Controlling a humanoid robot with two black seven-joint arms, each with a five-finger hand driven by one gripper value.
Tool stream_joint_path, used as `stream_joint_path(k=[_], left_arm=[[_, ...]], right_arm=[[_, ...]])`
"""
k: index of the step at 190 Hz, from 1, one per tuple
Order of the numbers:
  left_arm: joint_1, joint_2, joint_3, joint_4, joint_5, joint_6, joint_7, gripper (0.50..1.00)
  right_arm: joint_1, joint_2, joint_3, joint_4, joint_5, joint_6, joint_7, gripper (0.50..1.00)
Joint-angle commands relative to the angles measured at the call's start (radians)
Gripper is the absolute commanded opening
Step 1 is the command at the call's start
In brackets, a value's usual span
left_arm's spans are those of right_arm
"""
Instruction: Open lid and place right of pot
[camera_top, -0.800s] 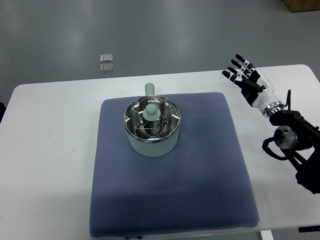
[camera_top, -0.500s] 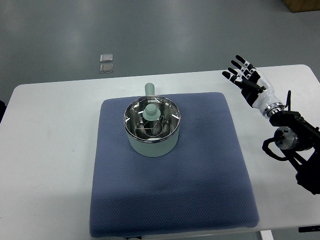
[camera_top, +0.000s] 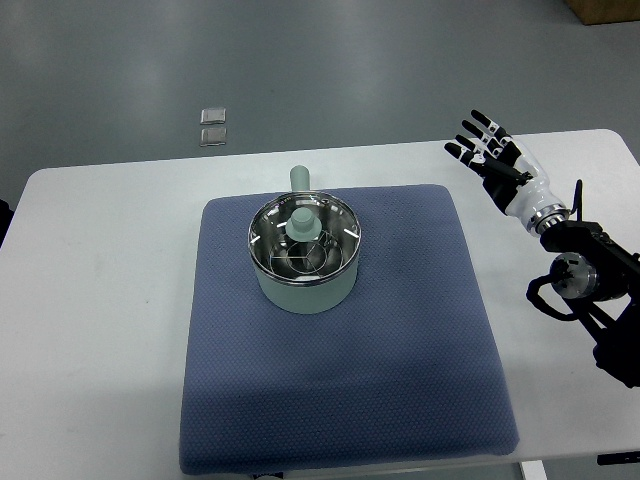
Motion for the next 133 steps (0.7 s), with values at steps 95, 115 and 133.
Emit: stream_joint_path(k=[95,115,133], left_arm=[[0.0,0.0,0.0,0.0,0.0,0.0,0.0,1.0],[0.0,0.0,0.0,0.0,0.0,0.0,0.0,1.0],[0.0,0.0,0.0,0.0,0.0,0.0,0.0,1.0]], right_arm=[[0.022,-0.046,0.005,0.012,-0.037,0.038,-0.001,0.926],[0.075,-0.084,0.002,0.017,-0.108,0.063,0.0,0.924],[0.102,-0.11,0.002,0.034,-0.165,0.087,0.0,0.921]])
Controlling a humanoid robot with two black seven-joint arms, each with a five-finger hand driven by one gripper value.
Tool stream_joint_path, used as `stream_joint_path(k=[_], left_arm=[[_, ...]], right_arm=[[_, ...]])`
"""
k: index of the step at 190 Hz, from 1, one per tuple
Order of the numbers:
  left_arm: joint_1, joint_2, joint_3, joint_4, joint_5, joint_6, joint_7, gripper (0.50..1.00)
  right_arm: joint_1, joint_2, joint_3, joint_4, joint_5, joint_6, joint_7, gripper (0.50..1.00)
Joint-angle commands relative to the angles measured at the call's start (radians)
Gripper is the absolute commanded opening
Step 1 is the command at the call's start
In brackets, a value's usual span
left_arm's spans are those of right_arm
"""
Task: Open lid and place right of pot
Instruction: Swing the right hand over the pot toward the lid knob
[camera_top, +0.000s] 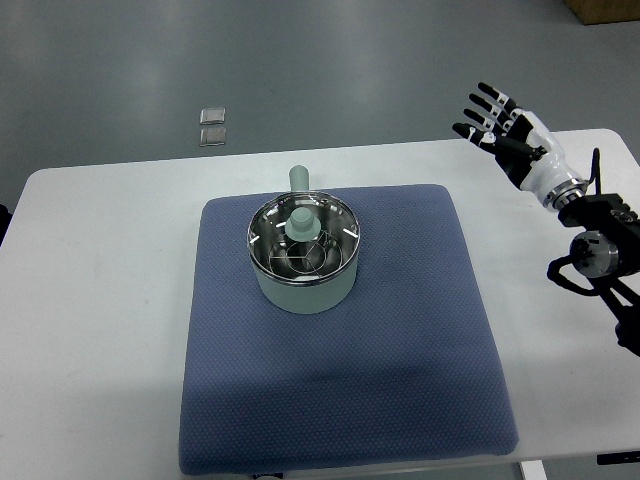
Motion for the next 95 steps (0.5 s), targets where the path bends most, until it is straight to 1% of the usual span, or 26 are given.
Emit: stream_joint_path(k=[1,2,3,19,29,30,38,50,51,80,92,93,95], left_arm=[[0.0,0.0,0.0,0.0,0.0,0.0,0.0,1.0],[0.0,0.0,0.0,0.0,0.0,0.0,0.0,1.0],[0.0,0.0,0.002,0.0,0.0,0.0,0.0,1.0],[0.0,0.0,0.0,0.0,0.0,0.0,0.0,1.0],[0.0,0.0,0.0,0.0,0.0,0.0,0.0,1.0],[0.0,0.0,0.0,0.0,0.0,0.0,0.0,1.0],[0.0,0.0,0.0,0.0,0.0,0.0,0.0,1.0],[0.0,0.0,0.0,0.0,0.0,0.0,0.0,1.0],[0.0,0.0,0.0,0.0,0.0,0.0,0.0,1.0],[0.0,0.0,0.0,0.0,0.0,0.0,0.0,1.0],[0.0,0.0,0.0,0.0,0.0,0.0,0.0,1.0],[0.0,0.0,0.0,0.0,0.0,0.0,0.0,1.0],[0.0,0.0,0.0,0.0,0.0,0.0,0.0,1.0]], right_arm=[[0.028,-0.025,-0.001,0.012,-0.053,0.021,0.0,0.921],[0.028,-0.025,-0.001,0.012,-0.053,0.021,0.0,0.921],[0.048,-0.042,-0.001,0.027,-0.112,0.043,0.0,0.921],[0.084,-0.065,-0.004,0.067,-0.237,0.098,0.009,0.921],[0.085,-0.065,-0.004,0.067,-0.237,0.098,0.009,0.921],[0.11,-0.077,-0.006,0.093,-0.319,0.13,0.011,0.921],[0.131,-0.083,-0.007,0.12,-0.389,0.158,0.013,0.921],[0.141,-0.087,-0.009,0.133,-0.423,0.169,0.013,0.921],[0.169,-0.088,-0.009,0.162,-0.514,0.191,0.016,0.921],[0.244,-0.09,-0.046,0.236,-0.754,0.247,0.045,0.921],[0.252,-0.09,-0.053,0.241,-0.765,0.248,0.048,0.921],[0.285,-0.088,-0.101,0.27,-0.83,0.253,0.057,0.921],[0.293,-0.088,-0.113,0.275,-0.843,0.253,0.059,0.921]])
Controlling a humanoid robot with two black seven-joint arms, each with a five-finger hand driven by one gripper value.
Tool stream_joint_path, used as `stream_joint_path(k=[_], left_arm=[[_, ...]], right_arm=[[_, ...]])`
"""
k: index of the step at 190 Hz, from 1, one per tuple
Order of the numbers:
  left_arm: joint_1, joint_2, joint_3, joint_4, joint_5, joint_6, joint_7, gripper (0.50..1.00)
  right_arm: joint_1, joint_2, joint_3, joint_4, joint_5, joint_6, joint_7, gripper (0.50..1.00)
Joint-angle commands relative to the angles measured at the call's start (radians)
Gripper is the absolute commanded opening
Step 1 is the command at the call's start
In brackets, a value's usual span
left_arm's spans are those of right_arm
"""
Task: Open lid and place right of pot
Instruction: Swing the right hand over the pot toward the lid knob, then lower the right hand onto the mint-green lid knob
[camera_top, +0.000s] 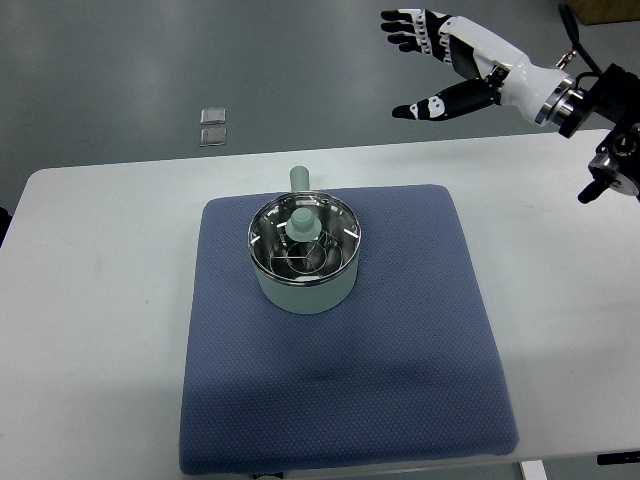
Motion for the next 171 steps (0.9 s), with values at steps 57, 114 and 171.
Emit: stream_joint_path(k=[57,114,171], left_arm=[[0.0,0.0,0.0,0.0,0.0,0.0,0.0,1.0],[0.0,0.0,0.0,0.0,0.0,0.0,0.0,1.0],[0.0,0.0,0.0,0.0,0.0,0.0,0.0,1.0]], right_arm=[[0.268,0.046,-0.359,0.102,-0.314,0.012,0.021,0.919],[0.352,0.132,-0.534,0.03,-0.448,0.006,-0.02,0.889],[0.381,0.136,-0.626,0.007,-0.482,0.006,-0.062,0.838]])
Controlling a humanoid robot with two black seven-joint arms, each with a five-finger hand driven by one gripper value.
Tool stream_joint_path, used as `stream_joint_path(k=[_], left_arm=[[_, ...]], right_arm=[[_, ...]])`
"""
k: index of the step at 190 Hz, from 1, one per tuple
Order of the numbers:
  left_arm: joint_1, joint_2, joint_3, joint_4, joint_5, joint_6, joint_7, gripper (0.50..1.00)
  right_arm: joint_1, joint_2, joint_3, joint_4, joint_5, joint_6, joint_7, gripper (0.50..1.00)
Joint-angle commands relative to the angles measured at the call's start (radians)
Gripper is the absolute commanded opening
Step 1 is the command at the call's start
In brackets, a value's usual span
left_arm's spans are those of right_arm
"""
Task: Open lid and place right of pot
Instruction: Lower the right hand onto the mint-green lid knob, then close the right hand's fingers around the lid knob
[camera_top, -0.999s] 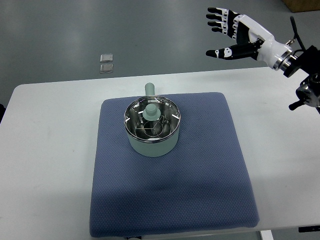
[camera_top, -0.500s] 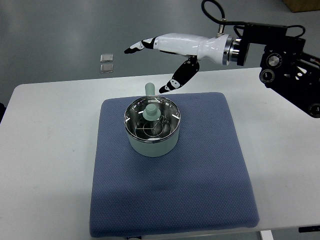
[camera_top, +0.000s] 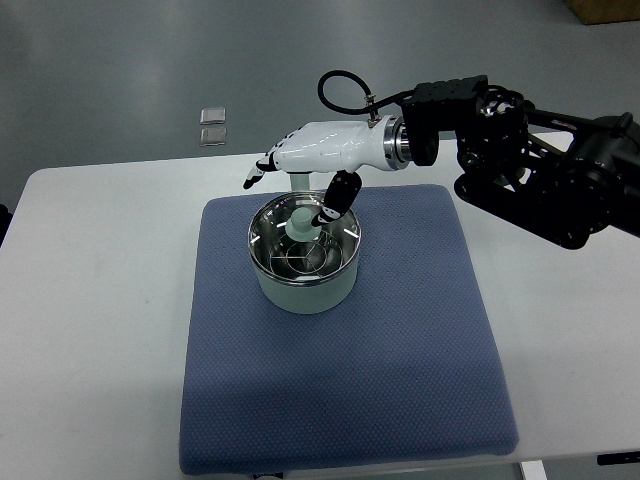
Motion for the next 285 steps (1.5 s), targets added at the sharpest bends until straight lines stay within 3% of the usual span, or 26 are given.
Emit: stream_joint_path(k=[1,47,141,167,285], left_arm=[[0.0,0.0,0.0,0.0,0.0,0.0,0.0,1.0],[0.0,0.0,0.0,0.0,0.0,0.0,0.0,1.0],[0.0,0.0,0.0,0.0,0.0,0.0,0.0,1.0],[0.0,0.0,0.0,0.0,0.0,0.0,0.0,1.0],[0.0,0.0,0.0,0.0,0.0,0.0,0.0,1.0]], right_arm=[[0.009,-0.001,-0.029,-0.003,-0.003,-0.001,-0.017,0.836],[0.012,-0.001,-0.047,-0.021,-0.014,-0.001,-0.049,0.782],[0.012,0.004,-0.072,-0.026,-0.023,-0.001,-0.078,0.762],[0.013,0.019,-0.075,-0.026,-0.023,-0.003,-0.084,0.731],[0.015,0.039,-0.08,-0.027,-0.032,-0.001,-0.107,0.723]])
